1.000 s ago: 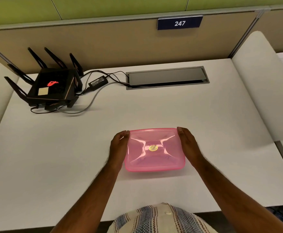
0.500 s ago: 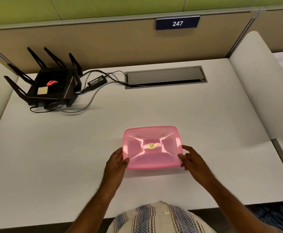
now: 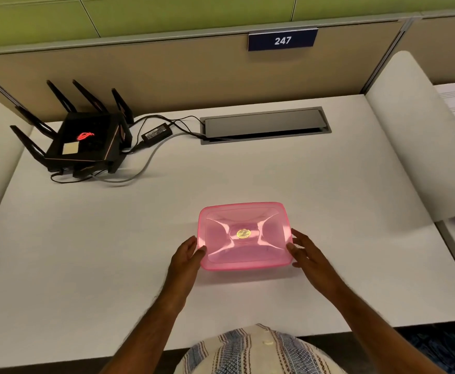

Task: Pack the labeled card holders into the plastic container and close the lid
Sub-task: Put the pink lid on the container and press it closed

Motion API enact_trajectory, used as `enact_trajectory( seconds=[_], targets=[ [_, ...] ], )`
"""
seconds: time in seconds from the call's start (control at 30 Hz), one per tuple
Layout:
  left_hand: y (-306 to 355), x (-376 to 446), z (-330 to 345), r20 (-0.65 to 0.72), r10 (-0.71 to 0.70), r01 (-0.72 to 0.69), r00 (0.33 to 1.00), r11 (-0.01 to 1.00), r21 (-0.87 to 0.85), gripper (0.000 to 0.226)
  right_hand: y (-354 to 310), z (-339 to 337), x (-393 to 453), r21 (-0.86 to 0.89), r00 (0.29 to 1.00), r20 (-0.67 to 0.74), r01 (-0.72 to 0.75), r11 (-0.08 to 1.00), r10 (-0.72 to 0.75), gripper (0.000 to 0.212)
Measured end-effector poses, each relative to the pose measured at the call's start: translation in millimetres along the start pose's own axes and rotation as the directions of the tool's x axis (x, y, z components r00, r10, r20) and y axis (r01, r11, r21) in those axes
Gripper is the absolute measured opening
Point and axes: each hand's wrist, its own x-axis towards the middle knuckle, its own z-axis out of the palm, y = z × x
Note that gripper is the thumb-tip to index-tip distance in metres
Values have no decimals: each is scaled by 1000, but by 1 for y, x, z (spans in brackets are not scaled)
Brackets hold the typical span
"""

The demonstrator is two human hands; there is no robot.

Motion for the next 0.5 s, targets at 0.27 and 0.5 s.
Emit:
enact_trajectory(
  seconds=[0.27,0.5],
  targets=[
    [5,4,9,-16,44,-42,999,996,76,47,-9,16,5,196,999,40,18,981,-27,45],
    [27,26,13,-21,71,-70,997,996,54,48,-22,6,34,128,998,35,52,990,-57,47]
  ],
)
